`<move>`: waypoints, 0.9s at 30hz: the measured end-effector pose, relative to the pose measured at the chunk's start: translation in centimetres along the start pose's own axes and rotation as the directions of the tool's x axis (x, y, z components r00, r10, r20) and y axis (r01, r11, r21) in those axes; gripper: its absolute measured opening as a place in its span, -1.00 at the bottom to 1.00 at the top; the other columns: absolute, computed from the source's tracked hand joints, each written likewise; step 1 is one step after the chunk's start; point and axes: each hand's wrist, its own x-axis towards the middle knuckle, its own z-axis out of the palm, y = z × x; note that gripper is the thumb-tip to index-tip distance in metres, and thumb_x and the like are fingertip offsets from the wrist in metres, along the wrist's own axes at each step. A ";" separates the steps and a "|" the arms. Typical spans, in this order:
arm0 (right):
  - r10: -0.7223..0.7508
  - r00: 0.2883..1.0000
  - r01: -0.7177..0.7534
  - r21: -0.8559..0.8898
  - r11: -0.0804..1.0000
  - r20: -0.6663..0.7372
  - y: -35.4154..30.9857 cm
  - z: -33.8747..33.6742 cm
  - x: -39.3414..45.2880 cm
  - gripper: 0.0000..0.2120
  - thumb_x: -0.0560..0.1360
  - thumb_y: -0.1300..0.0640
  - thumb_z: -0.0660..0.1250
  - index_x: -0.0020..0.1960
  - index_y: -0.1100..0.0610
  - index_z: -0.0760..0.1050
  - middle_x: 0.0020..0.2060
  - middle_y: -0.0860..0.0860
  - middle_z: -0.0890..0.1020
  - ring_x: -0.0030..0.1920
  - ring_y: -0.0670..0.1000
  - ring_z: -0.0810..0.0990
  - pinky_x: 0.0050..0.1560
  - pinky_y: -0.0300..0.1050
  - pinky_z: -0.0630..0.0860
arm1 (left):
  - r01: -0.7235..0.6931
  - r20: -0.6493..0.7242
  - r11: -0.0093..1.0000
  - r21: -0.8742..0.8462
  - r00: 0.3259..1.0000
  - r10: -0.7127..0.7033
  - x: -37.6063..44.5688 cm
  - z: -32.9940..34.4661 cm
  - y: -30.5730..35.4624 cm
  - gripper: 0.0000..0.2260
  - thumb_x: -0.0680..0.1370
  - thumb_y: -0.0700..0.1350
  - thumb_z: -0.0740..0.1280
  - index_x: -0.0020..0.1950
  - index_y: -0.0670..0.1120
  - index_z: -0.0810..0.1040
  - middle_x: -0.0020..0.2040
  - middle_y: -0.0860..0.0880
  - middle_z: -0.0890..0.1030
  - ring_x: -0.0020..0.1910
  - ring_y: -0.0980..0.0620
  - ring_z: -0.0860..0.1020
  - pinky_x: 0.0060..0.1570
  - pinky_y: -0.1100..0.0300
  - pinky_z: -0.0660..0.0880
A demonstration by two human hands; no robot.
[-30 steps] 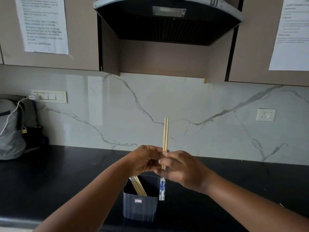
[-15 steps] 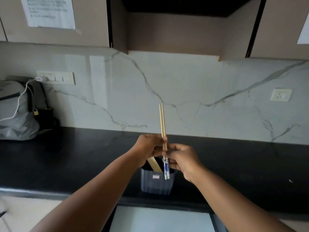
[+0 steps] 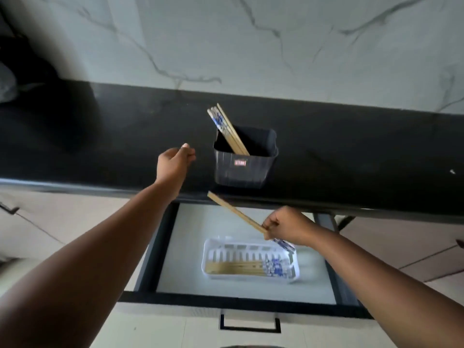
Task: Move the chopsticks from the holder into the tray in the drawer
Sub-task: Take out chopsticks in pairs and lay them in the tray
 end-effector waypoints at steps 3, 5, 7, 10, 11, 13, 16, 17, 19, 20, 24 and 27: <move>0.025 0.994 0.003 -0.265 0.964 0.104 3.1 2.1 1.1 -0.82 0.42 0.24 0.38 -0.26 -0.03 0.59 -0.31 -0.11 0.60 -0.31 -0.09 0.54 -0.39 -0.24 0.36 | -0.078 0.054 0.864 0.498 0.997 0.059 1.9 -0.5 -3.7 -0.79 0.53 0.10 0.29 -0.10 -0.01 0.61 -0.16 -0.04 0.64 -0.03 -0.16 0.57 -0.05 0.11 0.46; 0.024 0.988 0.039 -0.396 0.918 0.152 4.4 3.6 2.1 -0.76 0.43 0.30 0.27 -0.27 0.00 0.54 -0.27 -0.08 0.60 -0.23 -0.02 0.55 -0.34 -0.20 0.37 | -0.164 0.173 0.510 0.844 0.984 0.030 2.8 -0.2 -5.6 -0.55 0.54 0.22 0.20 0.33 0.02 0.47 0.37 -0.08 0.47 0.39 -0.15 0.35 0.35 -0.03 0.25; 0.005 0.989 0.073 -0.514 0.855 0.148 5.2 4.9 2.7 -0.78 0.42 0.35 0.23 -0.12 0.11 0.58 -0.20 0.02 0.61 -0.19 0.05 0.56 -0.28 -0.15 0.41 | -0.265 0.274 0.254 0.930 0.962 -0.003 3.3 0.4 -6.8 -0.35 0.55 0.32 0.03 0.55 0.02 0.10 0.59 -0.02 0.04 0.55 -0.10 -0.03 0.47 -0.10 -0.09; -0.021 0.987 0.119 -0.630 0.768 0.161 6.2 6.5 3.8 -0.76 0.43 0.41 0.19 -0.06 0.13 0.51 -0.22 0.05 0.52 -0.18 0.11 0.56 -0.30 -0.16 0.36 | -0.360 0.356 0.118 0.926 0.933 0.055 4.1 0.8 -7.5 -0.32 0.56 0.32 -0.11 0.58 -0.02 -0.06 0.60 -0.03 -0.08 0.55 -0.09 -0.15 0.47 -0.13 -0.19; -0.032 0.984 0.140 -0.652 0.746 0.175 6.4 6.9 4.1 -0.76 0.43 0.42 0.19 -0.07 0.13 0.49 -0.22 0.05 0.50 -0.19 0.11 0.55 -0.29 -0.16 0.37 | -0.384 0.377 0.087 0.919 0.922 0.083 4.3 0.7 -7.5 -0.32 0.56 0.31 -0.11 0.58 -0.03 -0.05 0.60 -0.05 -0.07 0.56 -0.09 -0.13 0.48 -0.12 -0.17; -0.075 0.979 0.187 -0.678 0.711 0.191 6.7 7.9 4.8 -0.78 0.41 0.43 0.20 -0.17 0.12 0.40 -0.29 0.02 0.41 -0.25 0.10 0.47 -0.28 -0.15 0.36 | -0.424 0.416 0.049 0.904 0.900 0.129 4.7 0.4 -7.5 -0.32 0.55 0.31 -0.12 0.58 -0.04 -0.03 0.59 -0.07 -0.04 0.56 -0.09 -0.10 0.49 -0.10 -0.14; -0.129 0.972 0.230 -0.669 0.707 0.198 7.2 9.2 5.7 -0.76 0.40 0.42 0.23 -0.24 0.11 0.30 -0.32 0.00 0.35 -0.27 0.10 0.43 -0.29 -0.13 0.33 | -0.453 0.438 0.061 0.889 0.882 0.176 4.8 0.2 -7.8 -0.29 0.53 0.35 -0.13 0.57 -0.02 0.00 0.59 -0.05 -0.01 0.56 -0.06 -0.07 0.50 -0.06 -0.12; -0.134 0.971 0.233 -0.663 0.712 0.197 7.4 9.5 5.9 -0.78 0.40 0.42 0.24 -0.21 0.12 0.33 -0.31 0.00 0.37 -0.26 0.10 0.46 -0.30 -0.12 0.34 | -0.452 0.434 0.069 0.889 0.882 0.185 4.8 0.2 -7.9 -0.28 0.51 0.36 -0.13 0.57 -0.01 0.00 0.59 -0.04 0.00 0.56 -0.04 -0.07 0.51 -0.05 -0.12; -0.127 0.970 0.234 -0.649 0.724 0.208 7.8 9.8 6.4 -0.81 0.40 0.42 0.25 -0.16 0.15 0.40 -0.26 0.03 0.47 -0.18 0.11 0.55 -0.30 -0.11 0.35 | -0.445 0.425 0.076 0.892 0.884 0.193 4.9 0.1 -7.8 -0.27 0.50 0.37 -0.15 0.58 0.01 0.01 0.59 -0.02 0.00 0.56 -0.03 -0.07 0.51 -0.04 -0.12; -0.128 0.969 0.237 -0.640 0.731 0.212 8.0 9.9 6.5 -0.80 0.39 0.42 0.25 -0.15 0.14 0.41 -0.23 0.04 0.50 -0.14 0.11 0.57 -0.29 -0.11 0.37 | -0.442 0.422 0.075 0.894 0.886 0.194 4.9 0.1 -7.7 -0.27 0.50 0.38 -0.15 0.58 0.01 0.01 0.59 -0.02 0.00 0.56 -0.02 -0.07 0.51 -0.03 -0.12; -0.160 0.957 0.278 -0.599 0.751 0.243 8.8 10.0 6.4 -0.80 0.36 0.40 0.21 -0.10 0.14 0.41 -0.17 0.04 0.45 -0.07 0.12 0.57 -0.26 -0.12 0.33 | -0.443 0.423 0.071 0.893 0.884 0.199 4.8 0.1 -7.6 -0.28 0.51 0.38 -0.14 0.58 0.02 0.01 0.59 -0.01 -0.01 0.56 -0.01 -0.08 0.51 -0.03 -0.12; -0.130 0.963 0.244 -0.565 0.788 0.235 9.2 10.0 6.0 -0.69 0.45 0.34 0.20 0.16 0.14 0.46 -0.09 0.04 0.47 0.02 0.14 0.57 -0.18 -0.09 0.40 | -0.442 0.420 0.075 0.894 0.885 0.202 4.7 0.1 -7.6 -0.27 0.50 0.38 -0.15 0.58 0.03 0.01 0.59 -0.01 0.00 0.56 -0.01 -0.08 0.51 -0.03 -0.13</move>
